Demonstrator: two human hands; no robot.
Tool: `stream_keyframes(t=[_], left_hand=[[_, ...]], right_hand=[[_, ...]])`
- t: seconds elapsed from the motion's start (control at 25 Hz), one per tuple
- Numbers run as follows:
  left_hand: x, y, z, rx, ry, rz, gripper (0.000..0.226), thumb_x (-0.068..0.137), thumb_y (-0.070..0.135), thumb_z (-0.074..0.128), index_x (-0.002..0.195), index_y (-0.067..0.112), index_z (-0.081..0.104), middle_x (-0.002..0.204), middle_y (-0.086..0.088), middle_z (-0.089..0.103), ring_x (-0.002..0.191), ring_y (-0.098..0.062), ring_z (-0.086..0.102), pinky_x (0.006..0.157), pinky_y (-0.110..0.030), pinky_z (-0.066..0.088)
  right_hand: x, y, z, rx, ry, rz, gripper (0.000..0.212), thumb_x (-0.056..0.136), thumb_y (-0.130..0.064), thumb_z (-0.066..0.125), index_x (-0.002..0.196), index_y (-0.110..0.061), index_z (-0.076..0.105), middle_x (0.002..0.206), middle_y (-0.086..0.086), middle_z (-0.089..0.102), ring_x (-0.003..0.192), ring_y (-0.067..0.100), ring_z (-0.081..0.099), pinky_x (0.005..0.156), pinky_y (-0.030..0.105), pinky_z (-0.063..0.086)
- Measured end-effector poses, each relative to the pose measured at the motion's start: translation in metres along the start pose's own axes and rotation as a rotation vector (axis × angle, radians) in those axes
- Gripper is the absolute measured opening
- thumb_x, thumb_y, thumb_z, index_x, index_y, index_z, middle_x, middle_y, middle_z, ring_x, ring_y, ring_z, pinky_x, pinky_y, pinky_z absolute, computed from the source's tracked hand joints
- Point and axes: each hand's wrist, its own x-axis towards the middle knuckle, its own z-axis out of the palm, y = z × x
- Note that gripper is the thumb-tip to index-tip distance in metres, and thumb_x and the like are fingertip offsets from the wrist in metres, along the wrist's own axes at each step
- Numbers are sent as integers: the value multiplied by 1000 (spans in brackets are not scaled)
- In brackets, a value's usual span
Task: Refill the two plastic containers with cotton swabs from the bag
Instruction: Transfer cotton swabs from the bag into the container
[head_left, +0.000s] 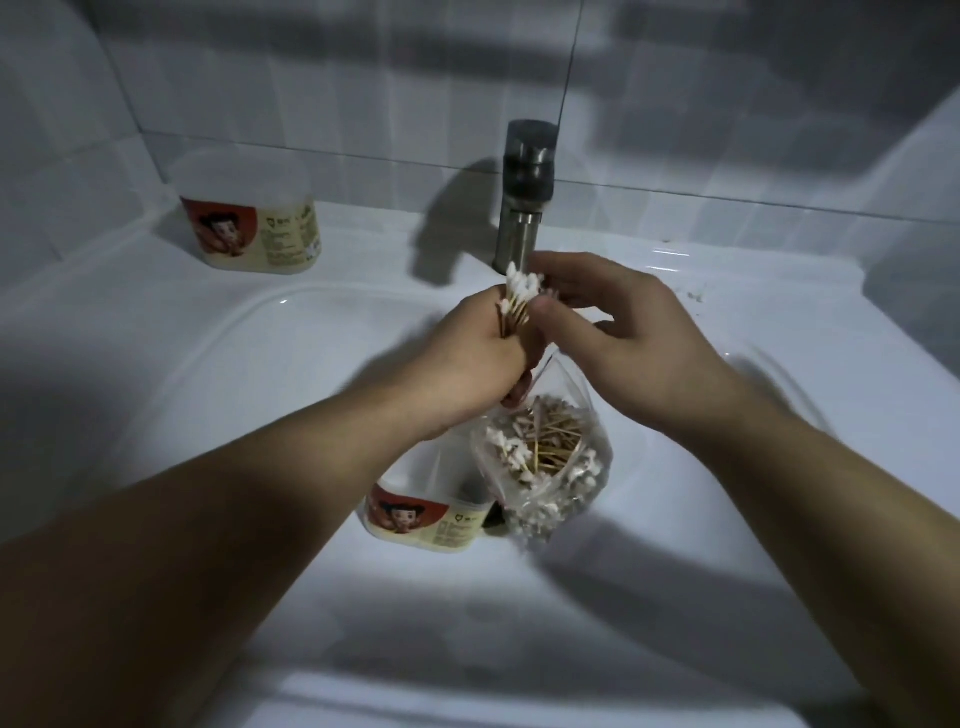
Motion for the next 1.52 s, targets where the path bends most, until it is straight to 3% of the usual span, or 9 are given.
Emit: stream_keyframes(t=[0.2, 0.56, 0.8, 1.04, 1.24, 1.4, 1.52], left_hand=[[-5, 2, 3, 128, 9, -47, 17, 98, 2, 51, 110, 14, 57, 62, -1, 58, 47, -12, 57, 46, -24, 47], [-3, -1, 4, 189, 3, 9, 11, 100, 19, 57, 110, 22, 56, 57, 6, 59, 53, -14, 60, 51, -30, 50], [-4, 2, 4, -11, -52, -48, 10, 104, 16, 51, 97, 20, 56, 63, 1, 57, 53, -10, 59, 50, -24, 49], [-4, 2, 3, -60, -63, -46, 13, 105, 16, 51, 106, 7, 61, 63, 1, 62, 54, -14, 63, 51, -25, 51], [-5, 4, 3, -69, -86, -43, 15, 105, 15, 51, 97, 7, 59, 66, -2, 60, 54, -14, 62, 53, -25, 51], [0, 2, 1, -39, 54, -43, 20, 105, 29, 52, 88, 21, 58, 66, -1, 53, 51, -11, 50, 50, -28, 44], [6, -1, -3, -108, 247, -80, 22, 103, 39, 55, 85, 27, 58, 57, 9, 50, 47, -9, 44, 49, -28, 37]], right_hand=[[-1, -2, 5, -29, 75, 36, 36, 82, -42, 79, 115, -30, 73, 98, -18, 72, 94, -6, 66, 82, 17, 52], [0, -2, 3, -15, 96, 40, 29, 84, -34, 78, 111, -26, 74, 92, -17, 72, 88, -7, 66, 77, 9, 51], [3, 1, 3, 21, 119, 16, 21, 92, -31, 72, 113, -29, 75, 95, -15, 76, 94, -3, 70, 87, 30, 58], [0, 1, 2, -38, 51, -97, 32, 101, -24, 59, 132, -30, 66, 115, -17, 73, 107, -8, 65, 96, 18, 50], [1, 2, -2, -49, -66, -75, 32, 103, -31, 47, 128, -33, 67, 83, -30, 67, 92, 0, 67, 97, 40, 54], [2, 1, -6, -34, 54, -55, 28, 101, -24, 49, 119, -31, 70, 98, -19, 73, 98, 0, 67, 91, 38, 56], [2, -1, -13, -143, -13, -47, 19, 95, -19, 59, 100, -28, 75, 83, -14, 74, 84, 2, 69, 81, 32, 57]])
